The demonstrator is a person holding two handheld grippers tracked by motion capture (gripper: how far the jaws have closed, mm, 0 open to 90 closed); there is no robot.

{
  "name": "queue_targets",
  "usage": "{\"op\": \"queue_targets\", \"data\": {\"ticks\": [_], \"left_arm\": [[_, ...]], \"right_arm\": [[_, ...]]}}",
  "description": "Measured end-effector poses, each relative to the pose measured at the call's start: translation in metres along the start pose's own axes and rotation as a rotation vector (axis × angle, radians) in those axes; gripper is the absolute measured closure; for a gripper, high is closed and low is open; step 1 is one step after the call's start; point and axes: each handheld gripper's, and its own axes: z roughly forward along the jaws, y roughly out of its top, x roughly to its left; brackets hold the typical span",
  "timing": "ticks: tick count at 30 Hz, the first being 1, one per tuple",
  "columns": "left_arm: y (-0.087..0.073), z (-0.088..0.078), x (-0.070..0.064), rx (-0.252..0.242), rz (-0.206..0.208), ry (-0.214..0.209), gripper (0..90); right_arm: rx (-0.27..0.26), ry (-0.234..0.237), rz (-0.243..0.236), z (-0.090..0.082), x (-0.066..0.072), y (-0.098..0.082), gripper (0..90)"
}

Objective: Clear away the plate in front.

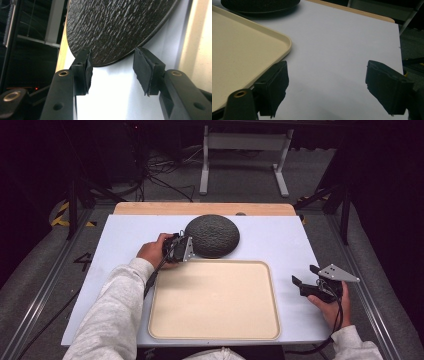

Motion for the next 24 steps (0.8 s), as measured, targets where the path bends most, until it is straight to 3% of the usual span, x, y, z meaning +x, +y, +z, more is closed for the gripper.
{"op": "queue_targets", "data": {"ticks": [2,4,6,8,10,13,21,24], "left_arm": [[0.000,0.000,0.000,-0.005,-0.007,-0.004,50.6],[0.003,0.000,-0.001,0.023,0.059,0.011,52.3],[0.004,0.000,-0.002,0.038,0.075,0.012,50.1],[0.004,0.005,-0.006,0.055,0.084,-0.018,49.4],[0.004,0.009,-0.008,0.066,0.097,-0.005,48.3],[0.006,0.013,-0.008,0.053,0.074,0.015,47.8],[0.020,0.023,-0.011,0.070,0.183,0.060,48.8],[0.020,0.024,-0.010,0.059,0.187,0.062,47.8]], "right_arm": [[0.003,0.000,0.004,0.001,0.000,0.000,19.4],[0.002,0.001,0.006,0.001,-0.001,0.000,19.3],[0.004,0.003,0.008,0.001,0.000,-0.001,19.3],[0.004,0.003,0.007,0.001,0.000,0.000,19.3],[0.004,0.003,0.006,0.001,0.000,-0.001,19.3],[0.003,0.003,0.008,0.001,-0.001,-0.001,19.2],[0.011,0.002,0.001,0.002,0.000,-0.001,19.2],[0.011,0.001,0.006,0.002,-0.002,-0.002,19.2]]}}
